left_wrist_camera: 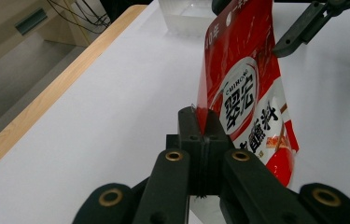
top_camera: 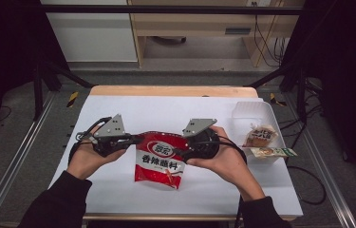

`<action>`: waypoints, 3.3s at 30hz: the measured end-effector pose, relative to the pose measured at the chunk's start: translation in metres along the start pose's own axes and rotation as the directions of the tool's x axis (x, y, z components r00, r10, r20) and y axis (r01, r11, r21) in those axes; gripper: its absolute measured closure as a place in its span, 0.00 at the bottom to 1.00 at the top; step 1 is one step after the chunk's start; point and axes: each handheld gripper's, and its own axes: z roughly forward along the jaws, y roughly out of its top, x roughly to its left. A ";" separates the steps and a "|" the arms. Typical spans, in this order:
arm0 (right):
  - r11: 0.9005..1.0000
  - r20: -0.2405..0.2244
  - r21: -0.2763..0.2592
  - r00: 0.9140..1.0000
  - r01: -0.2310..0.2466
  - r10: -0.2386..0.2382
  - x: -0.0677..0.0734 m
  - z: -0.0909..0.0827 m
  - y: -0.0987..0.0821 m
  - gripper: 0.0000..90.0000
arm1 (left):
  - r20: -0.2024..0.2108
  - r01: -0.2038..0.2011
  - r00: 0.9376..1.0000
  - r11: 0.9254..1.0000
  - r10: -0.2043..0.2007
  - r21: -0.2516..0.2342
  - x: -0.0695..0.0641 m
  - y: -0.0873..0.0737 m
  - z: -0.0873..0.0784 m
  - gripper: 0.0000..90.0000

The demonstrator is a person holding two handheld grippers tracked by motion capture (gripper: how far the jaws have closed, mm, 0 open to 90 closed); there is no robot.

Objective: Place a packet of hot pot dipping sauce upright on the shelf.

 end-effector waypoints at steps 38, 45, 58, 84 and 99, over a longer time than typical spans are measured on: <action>0.993 -0.087 0.009 0.989 0.119 -0.118 -0.038 -0.018 0.041 0.99 | -0.147 0.238 0.960 0.971 -0.238 -0.013 -0.023 -0.110 -0.009 0.20; 0.995 -0.061 0.018 0.993 0.102 -0.101 -0.052 -0.029 0.044 0.99 | -0.182 0.300 0.938 0.954 -0.294 0.008 -0.024 -0.136 -0.004 0.14; 0.998 0.015 -0.005 0.998 0.059 -0.059 -0.069 -0.065 0.041 0.99 | -0.269 0.347 0.905 0.938 -0.330 0.014 -0.023 -0.154 -0.010 0.10; 0.998 0.135 -0.063 0.990 -0.029 0.037 -0.126 -0.096 0.046 0.99 | -0.342 0.381 0.869 0.925 -0.358 -0.001 -0.024 -0.166 -0.026 0.10; 0.992 0.198 -0.102 0.975 -0.079 0.098 -0.150 -0.106 0.034 1.00 | -0.372 0.396 0.852 0.918 -0.367 0.002 -0.021 -0.171 -0.030 0.10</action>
